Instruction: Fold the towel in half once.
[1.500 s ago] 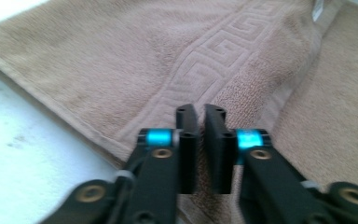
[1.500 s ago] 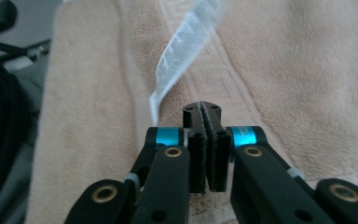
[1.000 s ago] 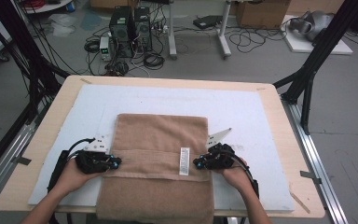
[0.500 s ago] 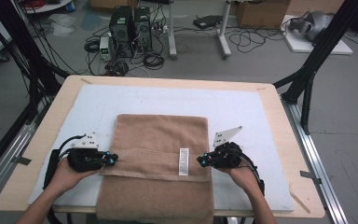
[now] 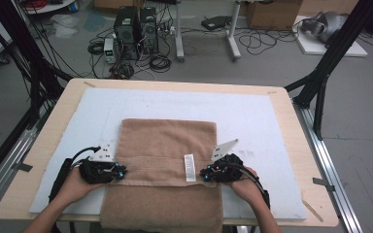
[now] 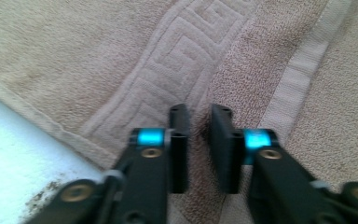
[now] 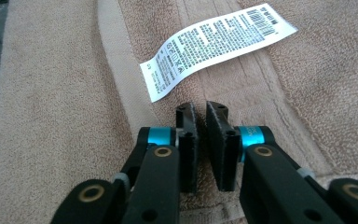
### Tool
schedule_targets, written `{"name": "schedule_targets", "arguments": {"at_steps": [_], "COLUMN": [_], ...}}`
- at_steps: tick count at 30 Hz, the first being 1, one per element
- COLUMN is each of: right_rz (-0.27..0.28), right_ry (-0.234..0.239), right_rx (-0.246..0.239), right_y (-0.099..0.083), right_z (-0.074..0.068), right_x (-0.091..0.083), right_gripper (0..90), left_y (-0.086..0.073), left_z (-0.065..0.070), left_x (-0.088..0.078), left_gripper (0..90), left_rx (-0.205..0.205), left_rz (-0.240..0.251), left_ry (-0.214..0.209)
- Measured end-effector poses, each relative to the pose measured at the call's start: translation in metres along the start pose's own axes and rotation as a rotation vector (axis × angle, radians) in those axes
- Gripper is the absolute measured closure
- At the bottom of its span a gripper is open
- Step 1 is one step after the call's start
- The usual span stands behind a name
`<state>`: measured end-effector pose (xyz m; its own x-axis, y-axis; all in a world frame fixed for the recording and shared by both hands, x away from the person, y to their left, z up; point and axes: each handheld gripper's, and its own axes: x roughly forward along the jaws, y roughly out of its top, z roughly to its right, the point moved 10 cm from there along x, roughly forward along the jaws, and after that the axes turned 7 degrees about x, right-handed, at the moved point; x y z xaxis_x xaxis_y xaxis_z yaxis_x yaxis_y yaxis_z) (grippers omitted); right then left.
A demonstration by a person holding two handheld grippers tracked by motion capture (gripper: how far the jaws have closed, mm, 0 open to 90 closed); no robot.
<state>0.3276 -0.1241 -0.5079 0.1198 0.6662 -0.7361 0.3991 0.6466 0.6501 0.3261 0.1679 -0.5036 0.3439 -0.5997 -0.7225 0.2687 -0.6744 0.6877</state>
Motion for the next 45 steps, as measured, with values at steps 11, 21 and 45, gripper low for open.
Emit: {"name": "schedule_targets", "arguments": {"at_steps": [11,21,45], "right_rz": [0.1,0.147,0.139], "right_ry": [0.067,0.099,0.231], "right_rx": [0.047,0.046,0.005], "right_y": [0.015,0.028,0.014], "right_z": [-0.001,-0.009,-0.06], "right_x": [-0.02,-0.039,-0.058], "right_gripper": [85.0,84.7,58.3], "left_y": [0.014,0.023,0.021], "left_z": [-0.009,-0.007,0.046], "left_x": [-0.024,-0.04,-0.07], "left_gripper": [86.0,86.0,61.8], "left_rx": [-0.093,-0.101,-0.021], "left_rz": [0.142,0.194,0.215], "left_ry": [-0.026,-0.026,-0.019]}}
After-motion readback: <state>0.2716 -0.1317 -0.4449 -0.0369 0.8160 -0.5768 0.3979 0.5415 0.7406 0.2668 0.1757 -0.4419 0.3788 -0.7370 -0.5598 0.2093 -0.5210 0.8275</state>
